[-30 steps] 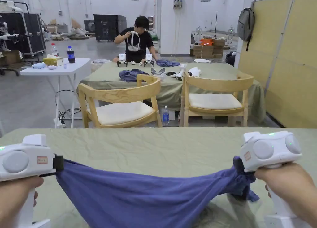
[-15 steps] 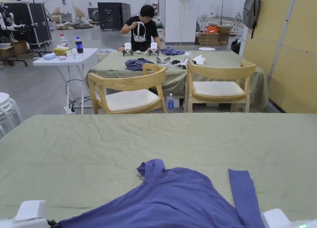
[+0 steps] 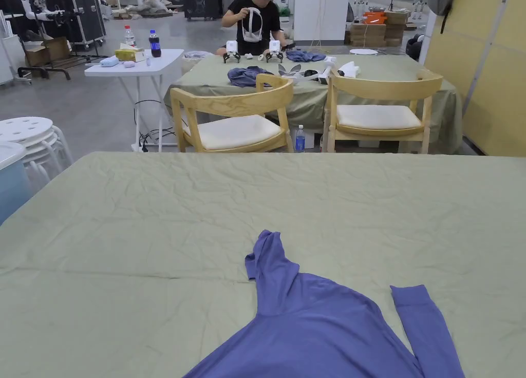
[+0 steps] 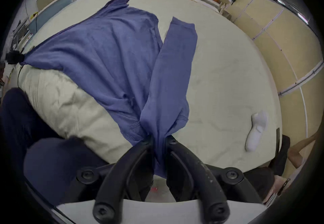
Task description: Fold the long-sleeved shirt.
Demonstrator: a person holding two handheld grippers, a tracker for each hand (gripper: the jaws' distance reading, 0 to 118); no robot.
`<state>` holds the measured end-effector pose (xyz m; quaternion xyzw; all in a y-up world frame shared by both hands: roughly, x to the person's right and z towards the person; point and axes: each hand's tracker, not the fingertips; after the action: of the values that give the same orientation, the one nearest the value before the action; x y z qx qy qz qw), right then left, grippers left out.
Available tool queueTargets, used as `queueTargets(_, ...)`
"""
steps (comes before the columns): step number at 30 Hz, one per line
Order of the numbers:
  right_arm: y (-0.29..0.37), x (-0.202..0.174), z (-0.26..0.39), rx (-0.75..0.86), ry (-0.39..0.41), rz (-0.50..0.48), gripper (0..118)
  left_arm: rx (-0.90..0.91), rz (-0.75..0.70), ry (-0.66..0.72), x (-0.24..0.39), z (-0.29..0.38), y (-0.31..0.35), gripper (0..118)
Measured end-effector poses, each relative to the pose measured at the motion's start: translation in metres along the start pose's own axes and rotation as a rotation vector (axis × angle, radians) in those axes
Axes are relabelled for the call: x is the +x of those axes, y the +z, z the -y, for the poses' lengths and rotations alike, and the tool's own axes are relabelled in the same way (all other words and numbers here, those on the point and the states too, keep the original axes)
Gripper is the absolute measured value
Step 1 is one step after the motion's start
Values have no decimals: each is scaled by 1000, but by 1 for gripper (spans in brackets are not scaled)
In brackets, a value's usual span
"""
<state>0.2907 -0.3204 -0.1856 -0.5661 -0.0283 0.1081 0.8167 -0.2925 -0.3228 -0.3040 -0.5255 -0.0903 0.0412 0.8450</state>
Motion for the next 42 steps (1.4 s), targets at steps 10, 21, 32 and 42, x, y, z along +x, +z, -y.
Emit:
queueTargets(10,48,12,-18,179,-204,27,115,197,-40,-55,35,6,39,111)
queueTargets(21,71,-46,-40,313,-256,-177,3,120,-59,38,31,32,24,5)
queueTargets(32,9,-50,-167,291,-56,-161,3,26,-132,-30,19,19,-53,58)
queueTargets(42,-135,-17,-349,79,5,-89,112,116,-30,-24,46,-2,-10,0)
